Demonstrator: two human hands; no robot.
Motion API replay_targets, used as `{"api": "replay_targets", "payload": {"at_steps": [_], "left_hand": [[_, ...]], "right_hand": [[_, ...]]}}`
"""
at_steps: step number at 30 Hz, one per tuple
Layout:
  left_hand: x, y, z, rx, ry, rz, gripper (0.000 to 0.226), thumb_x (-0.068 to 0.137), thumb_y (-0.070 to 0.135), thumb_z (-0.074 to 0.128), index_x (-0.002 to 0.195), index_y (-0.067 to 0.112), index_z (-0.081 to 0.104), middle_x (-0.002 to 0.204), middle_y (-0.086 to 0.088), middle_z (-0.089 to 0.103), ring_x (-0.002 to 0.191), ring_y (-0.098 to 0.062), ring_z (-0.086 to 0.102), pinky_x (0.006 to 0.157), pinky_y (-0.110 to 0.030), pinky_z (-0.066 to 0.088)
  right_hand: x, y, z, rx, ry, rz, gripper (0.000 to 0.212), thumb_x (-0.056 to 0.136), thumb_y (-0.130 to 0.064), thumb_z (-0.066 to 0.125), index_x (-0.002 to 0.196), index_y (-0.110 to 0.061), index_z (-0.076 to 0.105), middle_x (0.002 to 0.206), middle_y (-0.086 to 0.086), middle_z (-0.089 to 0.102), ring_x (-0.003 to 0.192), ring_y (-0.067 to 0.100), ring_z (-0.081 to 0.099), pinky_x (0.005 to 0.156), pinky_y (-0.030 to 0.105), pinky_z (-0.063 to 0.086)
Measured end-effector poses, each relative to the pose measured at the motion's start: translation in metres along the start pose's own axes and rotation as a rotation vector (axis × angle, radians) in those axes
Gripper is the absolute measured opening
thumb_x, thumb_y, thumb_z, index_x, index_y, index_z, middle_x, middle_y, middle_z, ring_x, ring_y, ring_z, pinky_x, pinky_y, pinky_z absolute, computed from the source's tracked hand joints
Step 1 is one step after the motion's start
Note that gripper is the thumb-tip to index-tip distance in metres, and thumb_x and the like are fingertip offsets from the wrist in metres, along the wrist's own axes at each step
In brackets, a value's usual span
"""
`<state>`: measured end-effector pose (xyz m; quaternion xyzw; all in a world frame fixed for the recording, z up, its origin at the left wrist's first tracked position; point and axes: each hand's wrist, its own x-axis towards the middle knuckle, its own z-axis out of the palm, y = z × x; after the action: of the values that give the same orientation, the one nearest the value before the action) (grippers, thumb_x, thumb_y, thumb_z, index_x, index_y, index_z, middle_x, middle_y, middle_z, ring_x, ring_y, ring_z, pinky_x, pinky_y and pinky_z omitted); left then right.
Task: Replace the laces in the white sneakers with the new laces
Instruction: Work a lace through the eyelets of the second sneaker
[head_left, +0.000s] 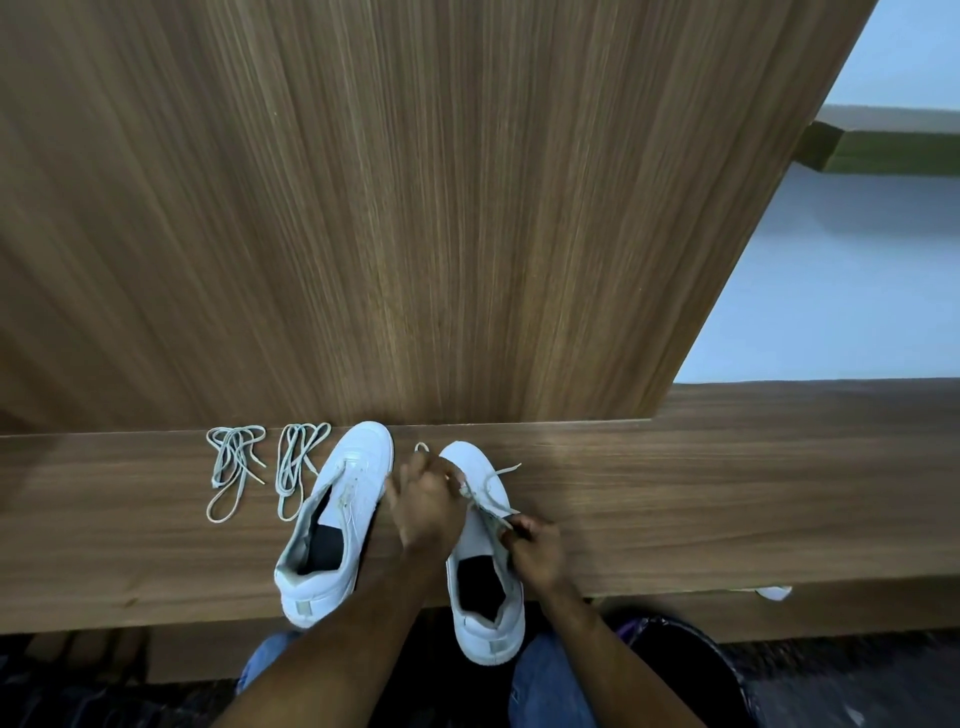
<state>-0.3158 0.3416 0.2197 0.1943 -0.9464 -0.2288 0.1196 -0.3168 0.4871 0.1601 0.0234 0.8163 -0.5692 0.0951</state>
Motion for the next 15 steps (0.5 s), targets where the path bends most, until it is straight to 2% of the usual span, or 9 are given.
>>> {"api": "replay_targets", "payload": {"at_steps": [1, 3, 4, 5, 7, 9, 11, 13, 15], "left_hand": [[0.003, 0.003, -0.006, -0.185, 0.088, -0.178, 0.015, 0.086, 0.015, 0.057, 0.085, 0.025, 0.069, 0.113, -0.005, 0.058, 0.113, -0.028, 0.053, 0.105, -0.048, 0.033], [0.009, 0.001, -0.015, -0.437, 0.185, -0.519, 0.017, 0.09, 0.016, 0.054, 0.086, 0.02, 0.071, 0.109, -0.011, 0.058, 0.109, -0.033, 0.055, 0.093, -0.045, 0.044], [0.011, -0.003, -0.016, -0.471, 0.194, -0.612, 0.018, 0.091, 0.019, 0.054, 0.088, 0.019, 0.071, 0.109, -0.013, 0.059, 0.108, -0.035, 0.055, 0.087, -0.044, 0.047], [0.012, -0.008, -0.014, -0.469, 0.156, -0.627, 0.017, 0.09, 0.022, 0.055, 0.089, 0.02, 0.071, 0.109, -0.013, 0.06, 0.107, -0.035, 0.056, 0.083, -0.044, 0.048], [0.01, -0.018, -0.006, -0.405, 0.03, -0.496, 0.018, 0.084, 0.03, 0.058, 0.094, 0.022, 0.071, 0.106, -0.012, 0.063, 0.103, -0.036, 0.06, 0.082, -0.043, 0.053], [0.005, -0.023, 0.002, -0.314, -0.047, -0.246, 0.03, 0.079, 0.038, 0.058, 0.101, 0.022, 0.07, 0.106, -0.01, 0.065, 0.101, -0.034, 0.062, 0.082, -0.044, 0.053], [0.003, -0.023, 0.008, -0.141, -0.082, 0.011, 0.033, 0.079, 0.042, 0.059, 0.108, 0.029, 0.068, 0.12, -0.007, 0.061, 0.115, -0.031, 0.057, 0.089, -0.042, 0.049], [0.002, -0.016, 0.01, 0.074, -0.172, 0.201, 0.038, 0.081, 0.044, 0.058, 0.119, 0.038, 0.062, 0.139, 0.0, 0.046, 0.139, -0.024, 0.033, 0.106, -0.042, 0.035], [0.001, -0.009, 0.009, 0.246, -0.277, 0.264, 0.038, 0.086, 0.044, 0.053, 0.124, 0.039, 0.058, 0.145, 0.006, 0.037, 0.146, -0.021, 0.013, 0.116, -0.046, 0.017]], "right_hand": [[-0.001, 0.0, 0.0, 0.006, 0.0, 0.011, 0.037, 0.083, 0.004, 0.058, 0.069, -0.028, 0.069, 0.06, -0.019, 0.067, 0.058, -0.009, 0.056, 0.064, 0.019, 0.046], [-0.001, 0.001, 0.0, 0.012, 0.001, 0.016, 0.038, 0.084, 0.003, 0.059, 0.069, -0.031, 0.068, 0.06, -0.021, 0.067, 0.059, -0.01, 0.057, 0.065, 0.017, 0.047], [-0.002, 0.0, 0.001, 0.005, 0.0, 0.014, 0.038, 0.084, 0.003, 0.059, 0.069, -0.031, 0.068, 0.061, -0.022, 0.067, 0.059, -0.011, 0.057, 0.065, 0.015, 0.047], [-0.003, -0.002, 0.001, -0.002, 0.003, 0.008, 0.038, 0.084, 0.002, 0.06, 0.07, -0.032, 0.068, 0.061, -0.025, 0.066, 0.059, -0.012, 0.057, 0.064, 0.012, 0.046], [-0.005, -0.004, 0.0, -0.003, 0.005, -0.014, 0.039, 0.085, 0.001, 0.06, 0.07, -0.034, 0.066, 0.061, -0.028, 0.065, 0.059, -0.013, 0.057, 0.063, 0.009, 0.044], [-0.005, -0.005, 0.0, -0.014, 0.003, -0.024, 0.04, 0.085, 0.001, 0.06, 0.068, -0.034, 0.065, 0.06, -0.027, 0.064, 0.058, -0.012, 0.057, 0.062, 0.009, 0.043], [-0.005, -0.006, 0.0, -0.024, 0.008, -0.039, 0.04, 0.085, 0.002, 0.06, 0.066, -0.033, 0.065, 0.059, -0.022, 0.065, 0.058, -0.009, 0.056, 0.062, 0.012, 0.044], [-0.006, -0.008, -0.001, -0.021, 0.012, -0.051, 0.039, 0.085, 0.002, 0.06, 0.065, -0.031, 0.066, 0.061, -0.015, 0.065, 0.057, -0.008, 0.055, 0.062, 0.015, 0.045], [-0.007, -0.01, -0.001, -0.03, 0.0, -0.07, 0.04, 0.085, 0.002, 0.06, 0.065, -0.032, 0.065, 0.063, -0.014, 0.065, 0.058, -0.009, 0.056, 0.062, 0.013, 0.045]]}}
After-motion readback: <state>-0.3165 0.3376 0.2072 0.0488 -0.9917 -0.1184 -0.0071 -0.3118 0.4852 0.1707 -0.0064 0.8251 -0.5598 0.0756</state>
